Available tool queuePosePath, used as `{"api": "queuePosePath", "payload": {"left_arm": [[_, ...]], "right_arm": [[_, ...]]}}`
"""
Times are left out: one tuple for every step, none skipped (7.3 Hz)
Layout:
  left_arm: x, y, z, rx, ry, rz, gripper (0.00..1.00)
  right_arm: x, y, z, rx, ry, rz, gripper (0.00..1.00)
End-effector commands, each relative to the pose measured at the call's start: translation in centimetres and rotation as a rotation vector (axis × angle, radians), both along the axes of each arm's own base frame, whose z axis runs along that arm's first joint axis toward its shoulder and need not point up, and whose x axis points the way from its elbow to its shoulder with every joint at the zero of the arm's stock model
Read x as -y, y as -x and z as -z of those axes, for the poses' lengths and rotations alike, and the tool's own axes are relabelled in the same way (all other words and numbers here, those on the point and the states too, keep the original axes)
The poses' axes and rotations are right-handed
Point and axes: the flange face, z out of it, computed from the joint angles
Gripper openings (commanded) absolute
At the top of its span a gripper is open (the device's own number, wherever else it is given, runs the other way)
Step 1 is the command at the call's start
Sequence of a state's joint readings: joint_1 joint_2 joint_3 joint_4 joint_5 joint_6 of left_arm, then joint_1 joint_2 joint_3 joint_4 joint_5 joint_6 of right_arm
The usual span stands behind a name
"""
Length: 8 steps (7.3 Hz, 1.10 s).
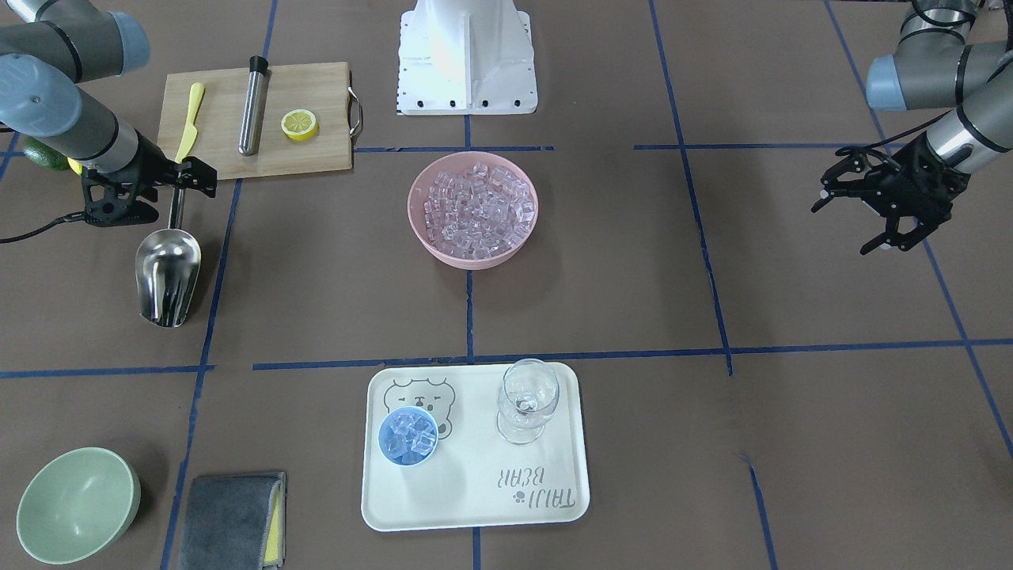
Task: Put ice in cup with scoop
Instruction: 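Set the scoop down upright with the right gripper, open, and withdraw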
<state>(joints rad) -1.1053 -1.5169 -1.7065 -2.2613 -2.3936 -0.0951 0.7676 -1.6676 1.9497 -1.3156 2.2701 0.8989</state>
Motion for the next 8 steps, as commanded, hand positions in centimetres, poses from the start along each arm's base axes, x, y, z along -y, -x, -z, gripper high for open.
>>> {"api": "queuePosePath", "payload": {"left_arm": [[-0.2,4.2,-2.2,0.027,0.054,0.079,1.0],[-0.4,6.6,-3.5,0.042,0.088,0.128,1.0],[-0.6,9.7,-4.9,0.066,0.155,0.19,1.0],[0.0,14.9,-6.5,0.124,0.259,0.319,1.0],[1.0,18.8,-8.2,0.279,0.361,0.454,1.0],[3.8,20.0,-6.8,0.385,0.421,0.505,1.0],[4.3,22.0,-5.6,0.358,0.548,0.51,1.0],[3.6,22.1,-5.0,0.259,0.664,0.466,1.0]], "right_arm": [[0.3,-6.4,3.2,0.039,-0.04,-0.11,1.0],[0.8,-9.1,4.3,0.052,-0.055,-0.165,1.0],[2.0,-12.1,4.0,0.054,-0.044,-0.235,1.0],[2.7,-14.9,2.0,0.027,-0.03,-0.287,1.0],[3.7,-17.7,-0.9,-0.002,-0.068,-0.279,1.0],[4.5,-20.6,-4.1,-0.029,-0.119,-0.251,1.0],[5.0,-23.0,-6.7,-0.051,-0.145,-0.235,1.0],[5.4,-24.0,-8.8,-0.063,-0.159,-0.208,1.0]]}}
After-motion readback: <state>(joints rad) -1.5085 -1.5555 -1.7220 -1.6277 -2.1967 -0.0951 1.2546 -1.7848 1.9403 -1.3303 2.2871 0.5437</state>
